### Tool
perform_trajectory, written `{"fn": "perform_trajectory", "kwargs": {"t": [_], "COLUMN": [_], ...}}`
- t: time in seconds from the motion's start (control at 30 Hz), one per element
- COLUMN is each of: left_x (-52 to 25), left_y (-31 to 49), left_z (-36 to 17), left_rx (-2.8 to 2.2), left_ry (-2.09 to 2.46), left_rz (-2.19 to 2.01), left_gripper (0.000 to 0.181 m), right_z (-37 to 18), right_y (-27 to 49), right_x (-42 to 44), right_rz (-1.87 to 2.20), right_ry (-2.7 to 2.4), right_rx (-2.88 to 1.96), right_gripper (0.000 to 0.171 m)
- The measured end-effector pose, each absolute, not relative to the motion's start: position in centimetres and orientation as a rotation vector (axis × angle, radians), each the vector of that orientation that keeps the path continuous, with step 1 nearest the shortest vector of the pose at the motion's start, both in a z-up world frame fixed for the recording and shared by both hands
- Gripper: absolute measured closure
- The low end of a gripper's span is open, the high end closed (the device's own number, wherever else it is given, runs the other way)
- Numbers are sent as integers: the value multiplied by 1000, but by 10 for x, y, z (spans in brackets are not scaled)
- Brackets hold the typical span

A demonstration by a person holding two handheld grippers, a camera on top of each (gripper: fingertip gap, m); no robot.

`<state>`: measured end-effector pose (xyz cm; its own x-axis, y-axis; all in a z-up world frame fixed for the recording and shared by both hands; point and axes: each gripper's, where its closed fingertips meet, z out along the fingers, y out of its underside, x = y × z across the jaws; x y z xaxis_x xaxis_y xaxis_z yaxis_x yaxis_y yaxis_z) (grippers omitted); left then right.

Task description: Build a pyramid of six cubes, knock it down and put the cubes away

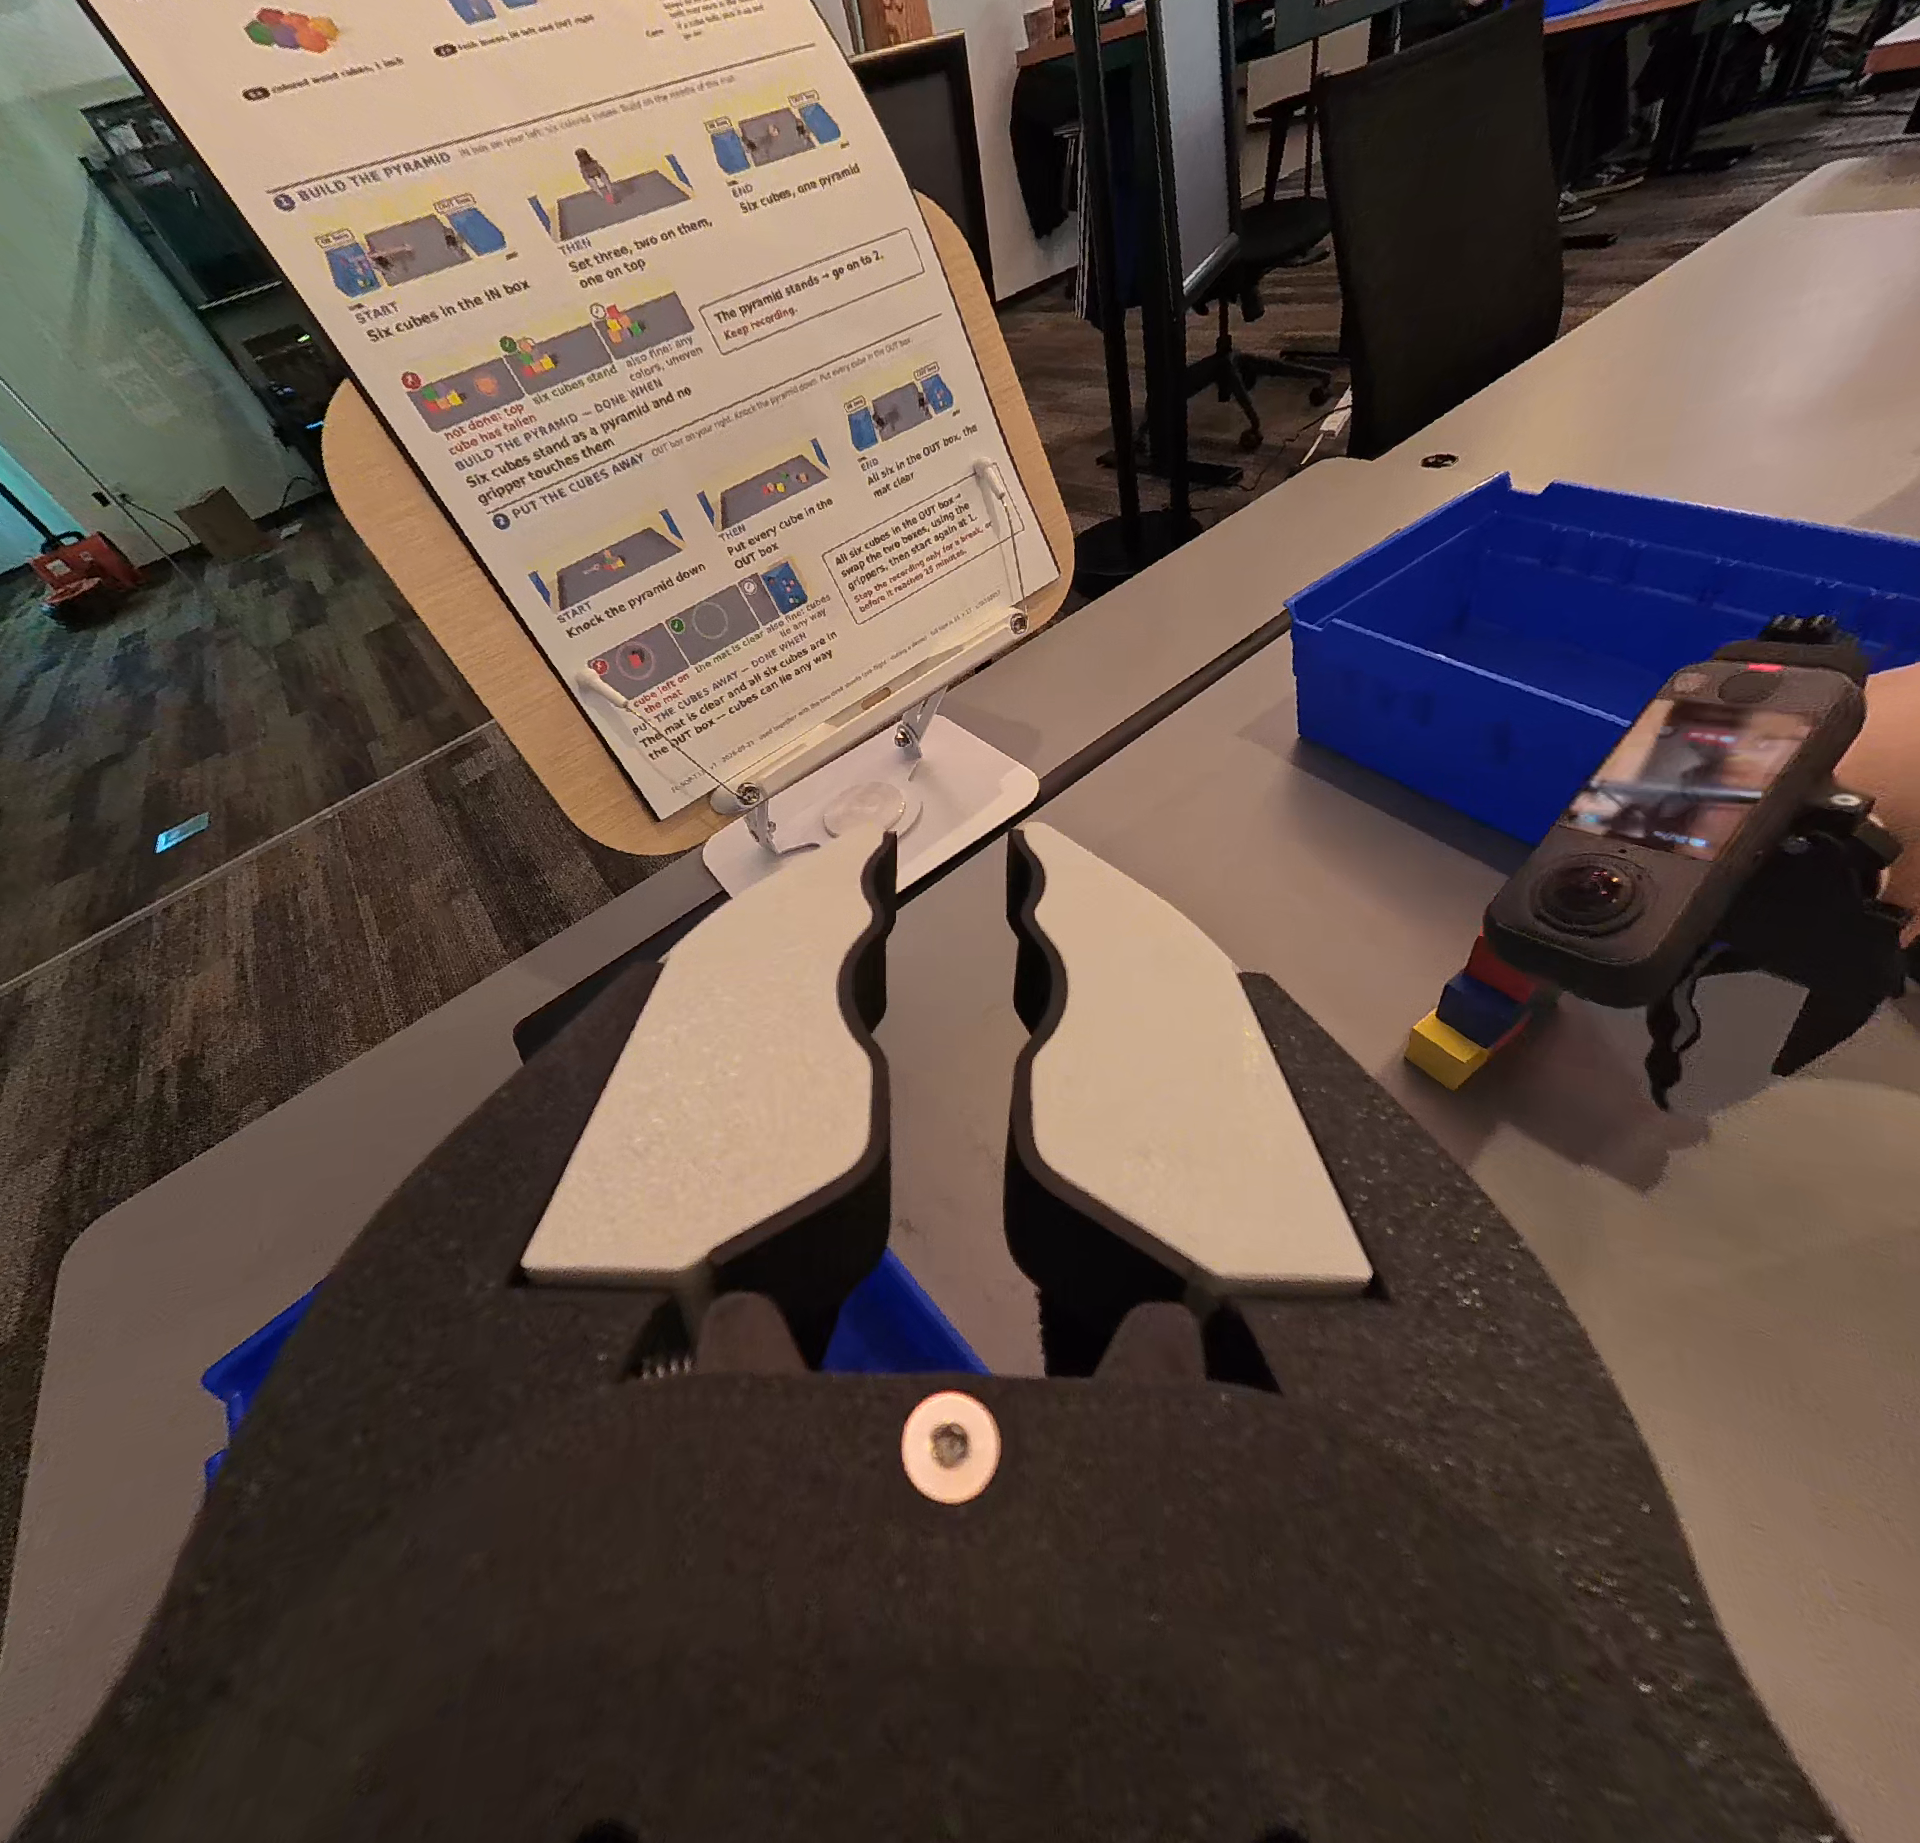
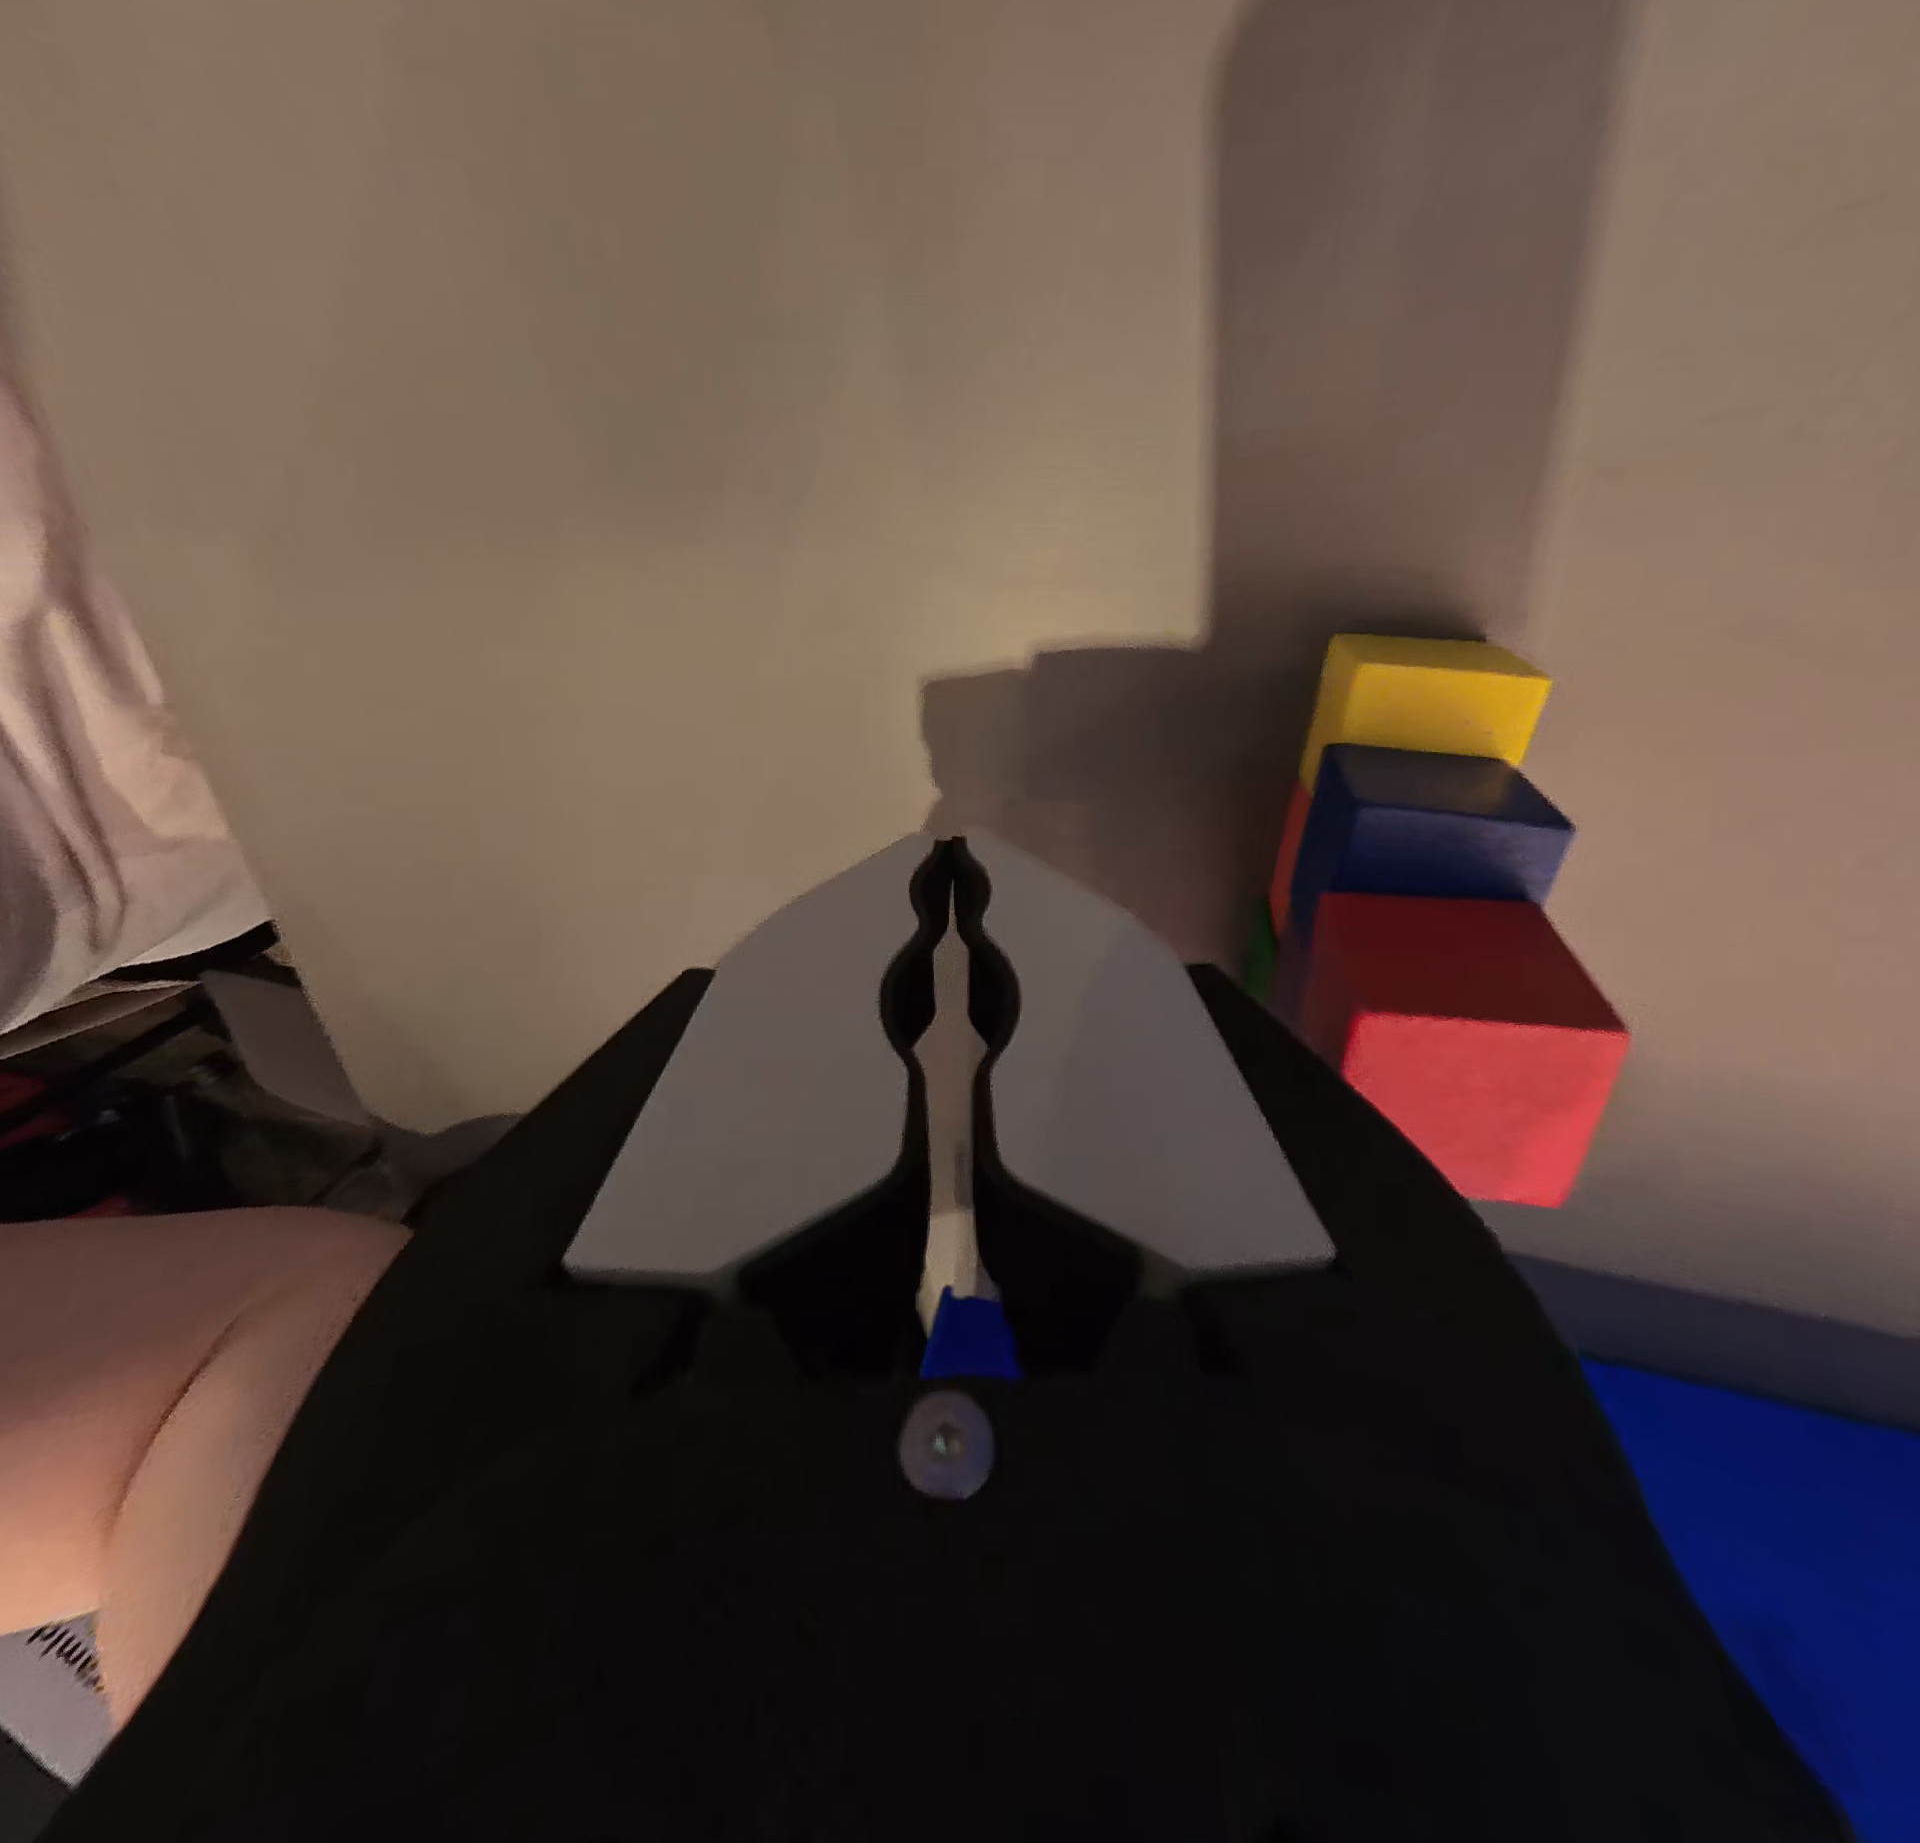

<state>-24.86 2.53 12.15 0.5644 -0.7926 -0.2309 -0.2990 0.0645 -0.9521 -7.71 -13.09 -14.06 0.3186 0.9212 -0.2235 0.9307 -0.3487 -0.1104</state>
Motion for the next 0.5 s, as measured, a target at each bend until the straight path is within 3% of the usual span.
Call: {"fn": "perform_trajectory", "kwargs": {"t": [0.27,0.5], "left_x": [-247,-245], "left_y": [25,22], "left_z": [121,121], "left_rx": [-1513,-1504], "left_ry": [978,993], "left_rz": [-483,-486], "left_gripper": [161,161], "right_z": [-141,-87], "right_y": [-60,-1], "right_x": [-58,-29], "right_rz": [133,587], "right_ry": [1790,1670], "right_rx": [2817,3244], "right_gripper": [170,170]}}
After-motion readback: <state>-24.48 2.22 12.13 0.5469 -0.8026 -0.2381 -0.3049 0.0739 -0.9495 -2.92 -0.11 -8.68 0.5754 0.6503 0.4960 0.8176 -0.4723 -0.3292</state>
